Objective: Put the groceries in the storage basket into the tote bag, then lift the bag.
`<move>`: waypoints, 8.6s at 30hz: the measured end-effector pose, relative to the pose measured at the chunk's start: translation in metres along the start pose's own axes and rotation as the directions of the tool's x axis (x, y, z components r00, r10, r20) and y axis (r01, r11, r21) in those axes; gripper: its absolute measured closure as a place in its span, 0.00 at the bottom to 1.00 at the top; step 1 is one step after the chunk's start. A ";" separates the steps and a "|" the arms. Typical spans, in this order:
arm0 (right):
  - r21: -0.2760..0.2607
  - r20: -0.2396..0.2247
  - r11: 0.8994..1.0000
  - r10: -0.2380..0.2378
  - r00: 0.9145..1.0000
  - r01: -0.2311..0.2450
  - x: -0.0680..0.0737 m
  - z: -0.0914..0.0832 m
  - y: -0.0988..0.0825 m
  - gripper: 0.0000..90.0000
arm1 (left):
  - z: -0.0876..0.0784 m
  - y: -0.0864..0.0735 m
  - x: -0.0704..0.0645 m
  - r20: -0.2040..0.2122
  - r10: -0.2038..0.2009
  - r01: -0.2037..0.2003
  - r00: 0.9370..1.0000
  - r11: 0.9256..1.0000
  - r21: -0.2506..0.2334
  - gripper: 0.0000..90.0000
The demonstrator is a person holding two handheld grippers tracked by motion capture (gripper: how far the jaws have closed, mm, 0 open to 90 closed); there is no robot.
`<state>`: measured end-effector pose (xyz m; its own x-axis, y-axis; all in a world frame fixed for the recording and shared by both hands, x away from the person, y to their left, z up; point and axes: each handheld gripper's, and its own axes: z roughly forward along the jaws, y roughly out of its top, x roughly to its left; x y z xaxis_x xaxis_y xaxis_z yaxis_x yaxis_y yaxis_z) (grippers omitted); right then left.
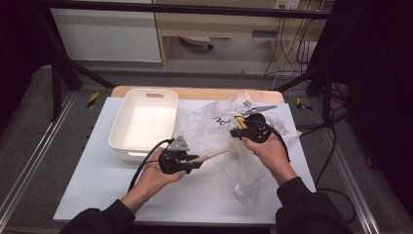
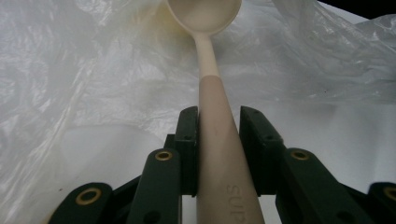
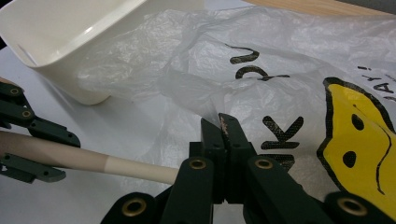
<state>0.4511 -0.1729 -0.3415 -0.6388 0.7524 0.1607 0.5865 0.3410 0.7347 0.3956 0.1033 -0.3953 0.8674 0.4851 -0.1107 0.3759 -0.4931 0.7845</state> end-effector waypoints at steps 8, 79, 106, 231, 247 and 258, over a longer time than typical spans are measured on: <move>0.010 -0.006 1.000 -0.010 1.000 0.010 0.001 0.001 -0.002 1.00 | 0.017 0.006 0.000 0.004 -0.003 0.003 1.000 1.000 0.018 0.76; 0.061 -0.050 0.998 -0.024 0.998 0.027 0.010 0.022 -0.028 1.00 | 0.094 0.038 0.040 0.027 0.072 -0.070 0.997 0.996 -0.047 0.76; 0.070 -0.050 0.997 -0.025 0.998 0.028 0.012 0.020 -0.031 1.00 | 0.102 0.050 0.048 0.032 0.082 -0.080 0.996 0.996 -0.042 0.76; 0.081 0.085 0.997 -0.007 0.996 0.000 0.019 0.043 -0.077 0.42 | -0.025 -0.010 -0.001 -0.207 -0.091 0.033 0.974 0.963 -0.267 0.11; -0.079 0.232 0.996 0.051 0.971 -0.034 0.020 -0.023 -0.095 0.08 | -0.040 -0.041 -0.026 -0.206 -0.088 0.034 0.975 0.967 -0.254 0.10; -0.067 0.377 0.986 0.164 0.911 -0.150 0.004 -0.049 -0.145 0.09 | -0.051 -0.058 -0.029 -0.234 -0.102 0.041 0.967 0.967 -0.251 0.10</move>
<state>0.3388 -0.2474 -0.4152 -0.2982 0.9543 0.0183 0.6408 0.1860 0.7448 0.3322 0.1541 -0.4065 0.7238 0.6886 -0.0442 0.3177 -0.2757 0.9072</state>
